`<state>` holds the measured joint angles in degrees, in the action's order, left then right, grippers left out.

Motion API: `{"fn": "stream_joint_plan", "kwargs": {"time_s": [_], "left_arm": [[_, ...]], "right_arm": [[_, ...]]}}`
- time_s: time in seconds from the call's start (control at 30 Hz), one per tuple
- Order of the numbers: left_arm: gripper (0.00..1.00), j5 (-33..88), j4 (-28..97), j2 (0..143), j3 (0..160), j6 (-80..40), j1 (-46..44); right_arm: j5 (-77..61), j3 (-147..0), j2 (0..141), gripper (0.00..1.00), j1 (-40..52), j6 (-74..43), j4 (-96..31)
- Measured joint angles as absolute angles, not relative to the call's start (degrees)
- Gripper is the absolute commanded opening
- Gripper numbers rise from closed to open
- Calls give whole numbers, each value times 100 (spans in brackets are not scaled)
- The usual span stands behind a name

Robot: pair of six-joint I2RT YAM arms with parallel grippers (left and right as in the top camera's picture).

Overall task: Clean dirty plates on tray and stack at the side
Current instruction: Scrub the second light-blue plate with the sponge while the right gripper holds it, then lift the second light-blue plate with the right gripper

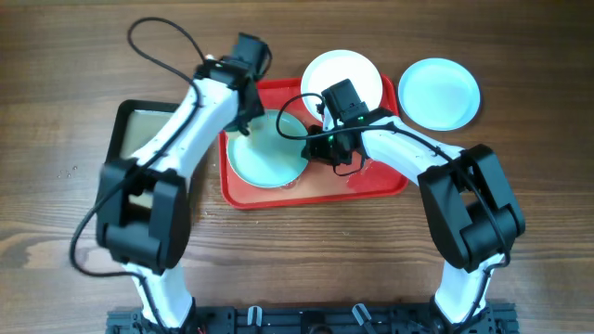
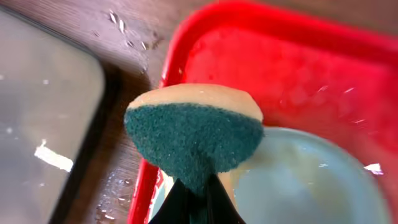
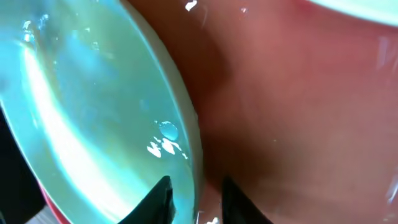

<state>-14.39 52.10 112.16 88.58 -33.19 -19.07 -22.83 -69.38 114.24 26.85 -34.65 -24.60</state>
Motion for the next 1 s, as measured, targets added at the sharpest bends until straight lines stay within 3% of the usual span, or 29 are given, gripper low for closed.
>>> {"fn": "stream_joint_plan", "kwargs": {"time_s": [0.1,0.17,0.23,0.53,0.7,0.87,1.0], "left_arm": [[4,-1035,5297,10888,8890,-3341,-1623],[4,-840,5470,10652,8901,-3343,-1380],[4,-781,5564,10597,8910,-3332,-1286],[5,-707,5603,10595,8910,-3310,-1291],[4,-694,5603,10595,8910,-3310,-1291],[4,-694,5605,10595,8910,-3308,-1291],[4,-694,5607,10595,8910,-3310,-1291]], "right_arm": [[-2333,-6941,11424,33,2685,-3542,-2418],[-2309,-6941,11424,15,2698,-3640,-2408],[-2196,-6932,11424,4,2786,-3728,-2390],[-1343,-6855,10851,5,2926,-3378,-2773],[113,-6860,9439,4,2923,-2493,-3395],[1975,-6860,9255,4,2991,-2062,-3760],[3739,-6860,9039,4,3739,-1680,-3750]]}}
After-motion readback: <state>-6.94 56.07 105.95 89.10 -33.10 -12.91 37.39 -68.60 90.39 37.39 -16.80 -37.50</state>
